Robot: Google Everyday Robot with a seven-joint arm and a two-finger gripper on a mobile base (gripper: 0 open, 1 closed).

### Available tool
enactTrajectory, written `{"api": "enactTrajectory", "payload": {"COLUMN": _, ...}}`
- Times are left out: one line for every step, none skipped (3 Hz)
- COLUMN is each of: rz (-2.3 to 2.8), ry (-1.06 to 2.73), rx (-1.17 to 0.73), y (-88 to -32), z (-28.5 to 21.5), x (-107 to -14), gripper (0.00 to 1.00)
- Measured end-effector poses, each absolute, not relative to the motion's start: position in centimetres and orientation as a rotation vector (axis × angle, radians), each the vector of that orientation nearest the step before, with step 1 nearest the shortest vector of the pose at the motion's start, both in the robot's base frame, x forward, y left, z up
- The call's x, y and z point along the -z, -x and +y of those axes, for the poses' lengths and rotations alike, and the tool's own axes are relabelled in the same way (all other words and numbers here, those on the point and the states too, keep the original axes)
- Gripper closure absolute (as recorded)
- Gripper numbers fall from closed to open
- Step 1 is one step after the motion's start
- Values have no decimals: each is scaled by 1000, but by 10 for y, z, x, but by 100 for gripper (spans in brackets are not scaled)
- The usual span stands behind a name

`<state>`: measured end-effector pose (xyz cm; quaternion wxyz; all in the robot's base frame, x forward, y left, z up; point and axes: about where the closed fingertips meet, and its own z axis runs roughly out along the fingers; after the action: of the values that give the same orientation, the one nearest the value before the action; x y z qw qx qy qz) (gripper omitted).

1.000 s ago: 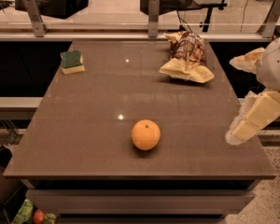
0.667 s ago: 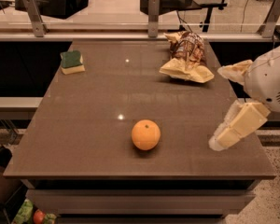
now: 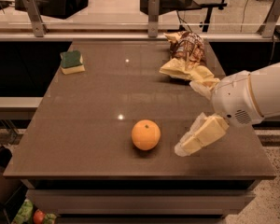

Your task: Move orange near sponge

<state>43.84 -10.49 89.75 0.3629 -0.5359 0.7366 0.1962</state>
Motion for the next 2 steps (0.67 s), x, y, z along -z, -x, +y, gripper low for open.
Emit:
{"api": "enactTrajectory", "payload": {"rz": 1882, "ry": 1351, "rx": -537, "y": -443, "z": -86, "x": -882, "gripper": 0}}
{"api": "enactTrajectory", "payload": {"rz": 1892, "ry": 1358, "rx": -549, "y": -439, "z": -71, "x": -870, "gripper": 0}}
